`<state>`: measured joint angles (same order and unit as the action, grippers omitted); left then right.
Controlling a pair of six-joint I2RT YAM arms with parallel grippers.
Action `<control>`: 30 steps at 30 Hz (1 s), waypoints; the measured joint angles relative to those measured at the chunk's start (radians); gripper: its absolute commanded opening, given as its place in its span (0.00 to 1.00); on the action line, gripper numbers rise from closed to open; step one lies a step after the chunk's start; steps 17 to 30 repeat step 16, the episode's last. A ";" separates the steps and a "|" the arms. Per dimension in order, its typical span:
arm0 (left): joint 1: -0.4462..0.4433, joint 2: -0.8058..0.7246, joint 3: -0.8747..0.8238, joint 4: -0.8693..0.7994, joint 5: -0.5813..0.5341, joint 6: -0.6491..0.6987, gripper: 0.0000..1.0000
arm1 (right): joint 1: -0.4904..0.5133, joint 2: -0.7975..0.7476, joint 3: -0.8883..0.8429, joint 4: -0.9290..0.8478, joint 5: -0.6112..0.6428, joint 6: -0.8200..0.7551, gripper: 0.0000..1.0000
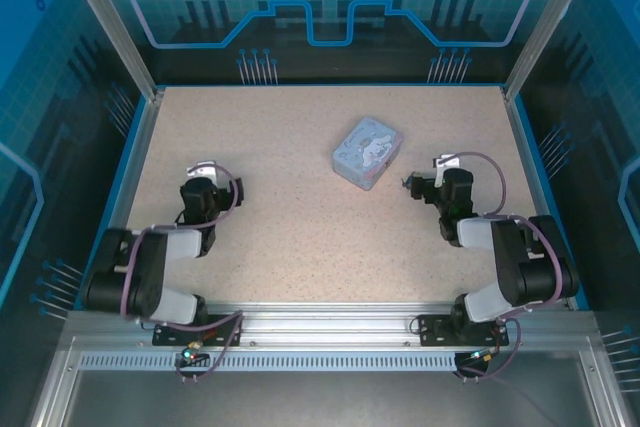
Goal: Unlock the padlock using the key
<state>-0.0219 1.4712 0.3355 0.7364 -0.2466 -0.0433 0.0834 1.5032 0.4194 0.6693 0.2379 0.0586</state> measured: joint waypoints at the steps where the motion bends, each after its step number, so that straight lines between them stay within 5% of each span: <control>1: 0.001 0.044 0.001 0.040 0.021 0.003 0.99 | -0.002 0.000 0.000 0.007 -0.014 -0.005 1.00; 10: 0.004 0.080 0.036 0.124 0.113 0.020 0.99 | -0.001 0.000 -0.001 0.068 -0.043 -0.027 1.00; 30: 0.005 0.080 0.036 0.130 0.122 0.020 0.99 | -0.002 0.000 -0.001 0.068 -0.068 -0.034 1.00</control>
